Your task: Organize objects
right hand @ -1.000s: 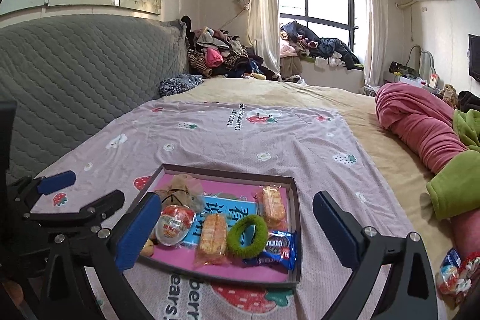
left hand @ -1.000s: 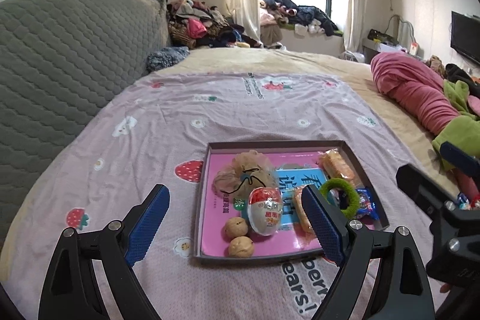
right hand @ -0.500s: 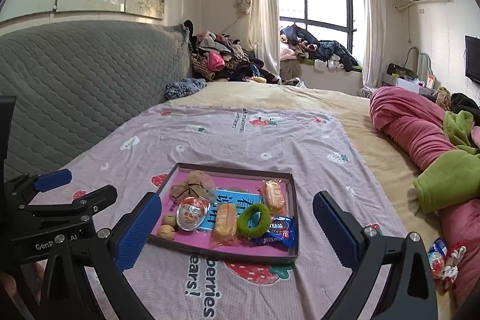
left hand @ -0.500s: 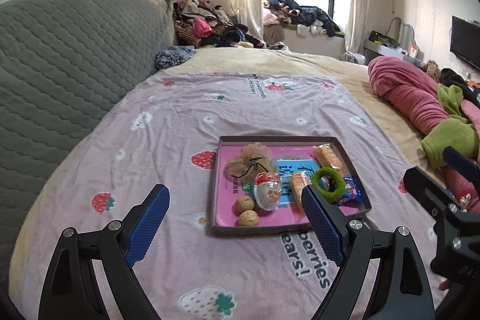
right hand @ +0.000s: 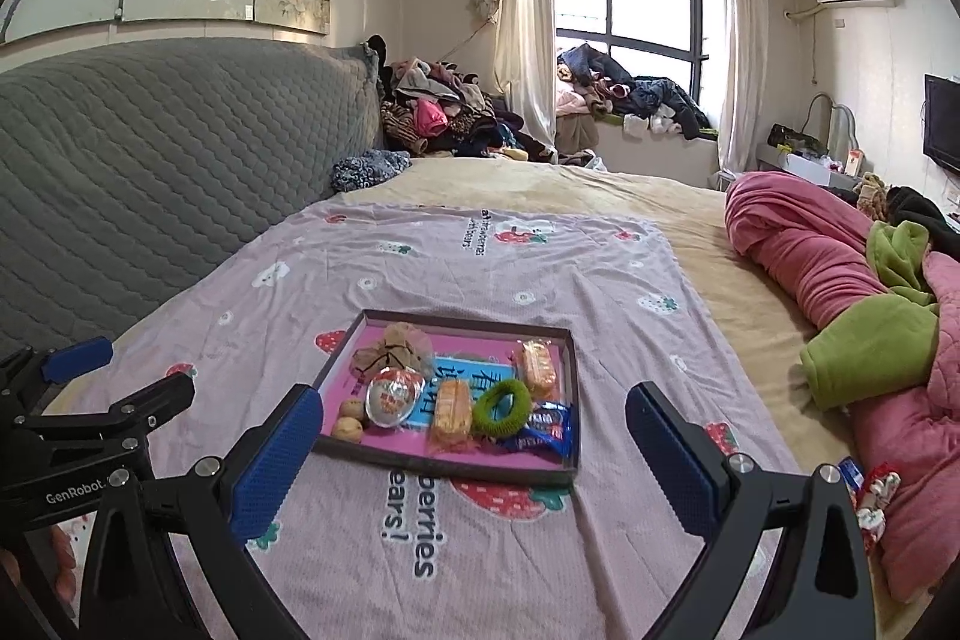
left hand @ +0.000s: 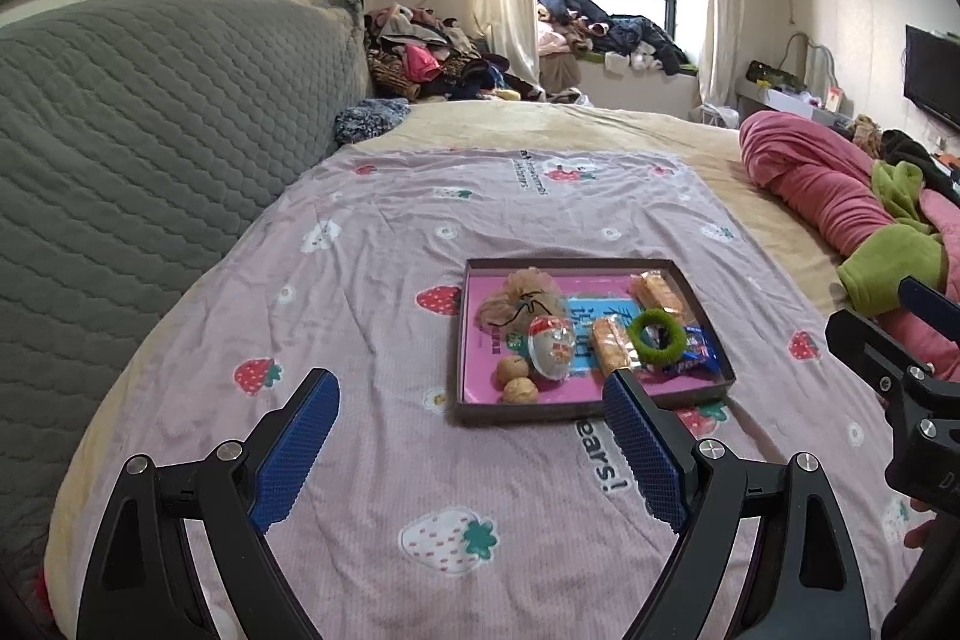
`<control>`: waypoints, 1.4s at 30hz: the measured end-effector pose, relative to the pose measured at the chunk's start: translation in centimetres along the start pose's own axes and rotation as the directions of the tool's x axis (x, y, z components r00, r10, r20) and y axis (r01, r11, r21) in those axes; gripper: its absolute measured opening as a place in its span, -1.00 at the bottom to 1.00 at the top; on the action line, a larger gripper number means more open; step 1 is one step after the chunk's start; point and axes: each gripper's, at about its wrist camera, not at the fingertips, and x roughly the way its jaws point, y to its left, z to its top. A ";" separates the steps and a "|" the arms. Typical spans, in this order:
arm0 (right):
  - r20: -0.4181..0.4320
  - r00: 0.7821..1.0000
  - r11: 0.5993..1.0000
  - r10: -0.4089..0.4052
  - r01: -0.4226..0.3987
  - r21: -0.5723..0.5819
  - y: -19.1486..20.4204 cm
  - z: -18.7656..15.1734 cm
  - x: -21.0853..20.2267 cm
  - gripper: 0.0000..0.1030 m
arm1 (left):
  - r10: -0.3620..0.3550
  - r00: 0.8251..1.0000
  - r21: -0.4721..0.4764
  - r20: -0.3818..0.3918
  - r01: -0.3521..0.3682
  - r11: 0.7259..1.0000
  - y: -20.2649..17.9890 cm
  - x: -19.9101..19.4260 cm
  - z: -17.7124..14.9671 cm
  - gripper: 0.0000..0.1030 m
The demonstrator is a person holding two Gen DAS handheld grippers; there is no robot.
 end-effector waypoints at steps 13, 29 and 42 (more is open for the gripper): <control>0.004 1.000 1.000 -0.014 0.014 0.008 -0.8 -1.2 -3.2 0.98 | -0.053 0.999 0.016 0.012 0.053 0.998 -1.2 -2.8 -1.7 0.75; 0.007 1.000 1.000 -0.023 0.023 -0.007 -0.9 -2.7 -4.8 0.98 | -0.043 0.999 0.026 -0.016 0.044 0.999 -1.5 -2.9 -4.2 0.75; -0.009 1.000 1.000 -0.018 0.018 -0.001 -1.0 -4.2 -4.2 0.98 | -0.036 0.999 0.046 -0.036 0.038 0.998 -2.5 -2.3 -5.6 0.75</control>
